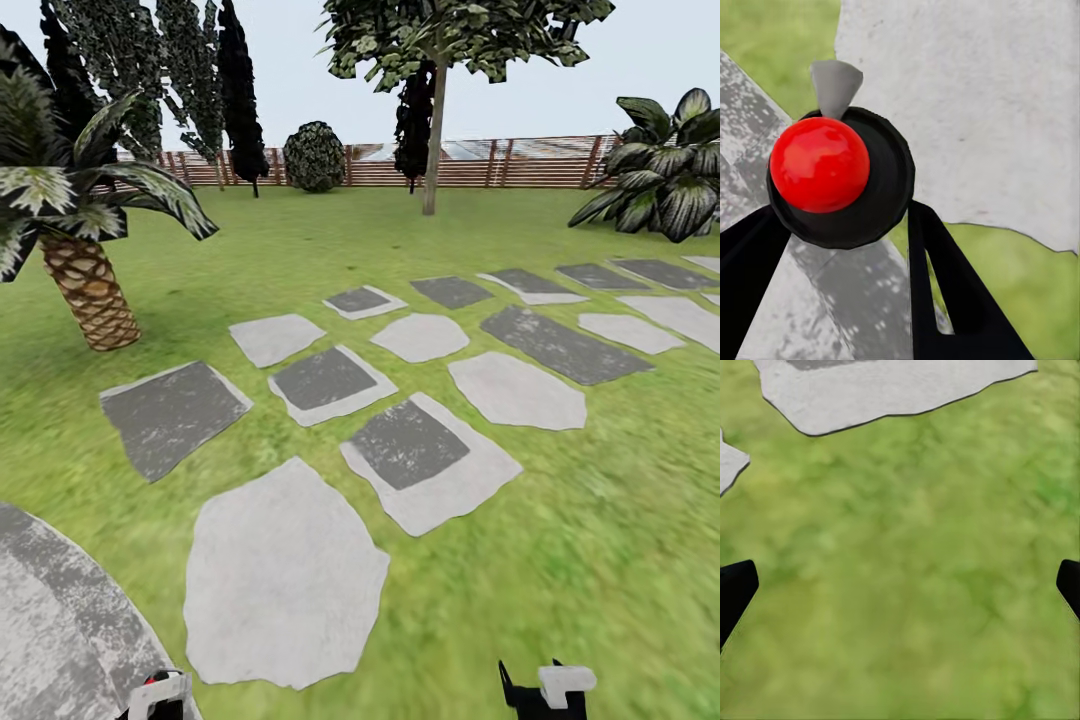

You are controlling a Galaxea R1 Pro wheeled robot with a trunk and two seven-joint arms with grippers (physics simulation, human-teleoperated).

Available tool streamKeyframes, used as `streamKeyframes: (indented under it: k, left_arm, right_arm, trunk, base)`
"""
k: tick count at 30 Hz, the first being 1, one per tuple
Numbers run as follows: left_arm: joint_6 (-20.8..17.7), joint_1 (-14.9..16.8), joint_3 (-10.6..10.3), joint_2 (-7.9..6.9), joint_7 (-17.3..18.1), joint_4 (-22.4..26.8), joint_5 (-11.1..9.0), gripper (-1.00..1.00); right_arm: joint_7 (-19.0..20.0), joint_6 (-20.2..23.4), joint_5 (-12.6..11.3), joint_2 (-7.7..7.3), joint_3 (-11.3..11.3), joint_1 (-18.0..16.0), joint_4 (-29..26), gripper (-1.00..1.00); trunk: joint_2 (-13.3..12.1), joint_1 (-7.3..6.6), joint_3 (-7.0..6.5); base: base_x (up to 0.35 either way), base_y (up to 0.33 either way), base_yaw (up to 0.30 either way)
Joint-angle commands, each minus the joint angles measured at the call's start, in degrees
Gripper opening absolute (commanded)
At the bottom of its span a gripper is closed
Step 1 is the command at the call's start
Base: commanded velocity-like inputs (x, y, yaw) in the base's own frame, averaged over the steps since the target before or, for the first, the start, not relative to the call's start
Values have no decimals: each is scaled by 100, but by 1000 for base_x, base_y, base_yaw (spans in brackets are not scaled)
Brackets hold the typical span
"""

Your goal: In the garden, pick up the pesticide atomizer on the floor and spray pesticide onto both trees until each tree trunk is fully covered.

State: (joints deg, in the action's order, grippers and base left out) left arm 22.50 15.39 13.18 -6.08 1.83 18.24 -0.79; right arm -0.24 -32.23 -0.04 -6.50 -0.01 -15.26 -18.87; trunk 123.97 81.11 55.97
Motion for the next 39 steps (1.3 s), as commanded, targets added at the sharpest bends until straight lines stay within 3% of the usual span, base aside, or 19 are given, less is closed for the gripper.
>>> streamKeyframes:
  k: [1,13,27,39]
  left_arm:
    - [18,5,22,1,19,-5,-8,-100]
    - [20,3,18,1,19,-5,-9,-100]
    - [22,4,18,1,19,-5,-12,-100]
    - [21,5,18,2,19,-5,-9,-100]
  right_arm:
    - [-2,-15,1,0,1,-3,5,100]
    - [-2,-11,4,0,1,-3,55,100]
    - [-2,-11,-3,0,1,-3,190,100]
    - [-2,-11,3,0,1,-3,191,100]
  trunk:
    - [2,3,5]
    - [2,3,5]
    - [2,3,5]
    - [2,3,5]
  base:
    - [337,0,0]
    - [337,0,-7]
    - [337,0,-254]
    - [337,0,-27]
